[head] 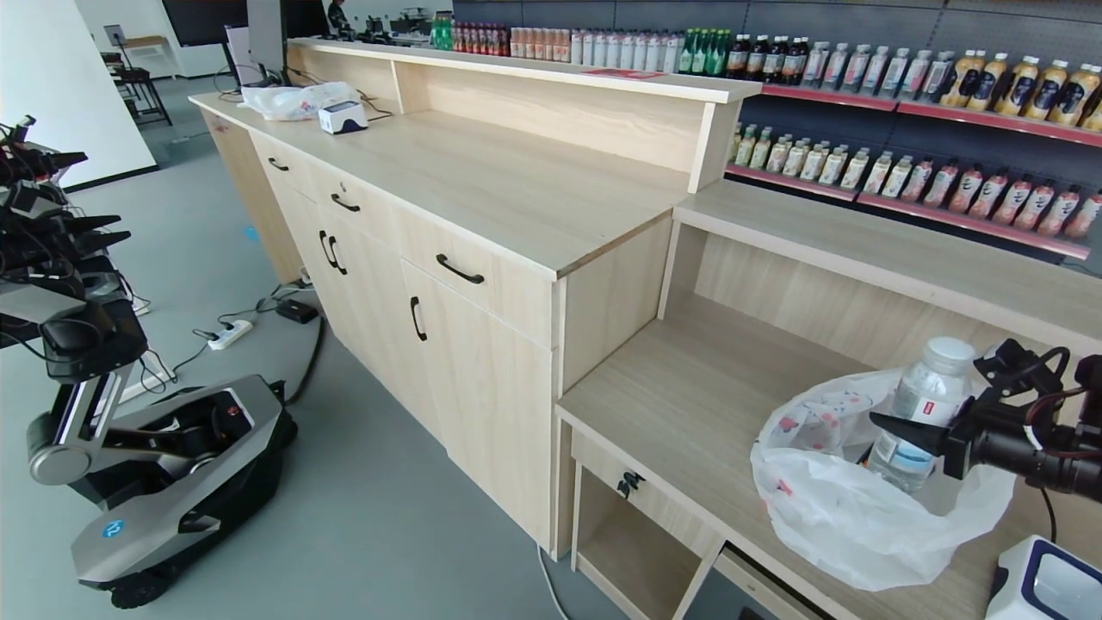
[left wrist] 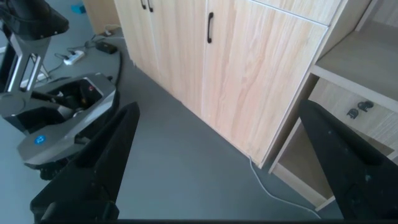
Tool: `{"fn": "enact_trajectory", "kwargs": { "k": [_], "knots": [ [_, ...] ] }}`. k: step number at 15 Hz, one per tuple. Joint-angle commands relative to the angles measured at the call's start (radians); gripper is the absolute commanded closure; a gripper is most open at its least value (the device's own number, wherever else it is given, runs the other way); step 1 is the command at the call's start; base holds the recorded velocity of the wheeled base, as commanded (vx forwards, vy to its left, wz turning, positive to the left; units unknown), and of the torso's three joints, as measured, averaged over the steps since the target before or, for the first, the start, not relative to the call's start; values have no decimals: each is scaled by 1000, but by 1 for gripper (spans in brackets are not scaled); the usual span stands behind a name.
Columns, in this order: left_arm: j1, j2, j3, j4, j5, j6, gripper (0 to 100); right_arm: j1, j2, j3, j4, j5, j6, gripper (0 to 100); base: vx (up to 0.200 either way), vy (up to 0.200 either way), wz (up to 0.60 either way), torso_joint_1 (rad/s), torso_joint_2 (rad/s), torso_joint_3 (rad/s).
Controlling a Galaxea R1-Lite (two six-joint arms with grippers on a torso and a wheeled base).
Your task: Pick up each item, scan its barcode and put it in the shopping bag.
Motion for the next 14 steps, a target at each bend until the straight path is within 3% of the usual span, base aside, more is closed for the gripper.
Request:
{"fn": "enact_trajectory", "kwargs": {
  "k": [1, 5, 14],
  "knots": [
    [-1, 0, 0, 0, 0, 0, 0, 0, 41, 1, -7, 7, -1, 100, 0, 0, 0, 0, 0, 0],
    [0, 0, 0, 0, 0, 0, 0, 0, 103, -1, -52, 75, -9, 100, 0, 0, 0, 0, 0, 0],
    [0, 0, 0, 0, 0, 0, 0, 2, 188, -7, -119, 118, -31, 100, 0, 0, 0, 0, 0, 0]
  ]
}}
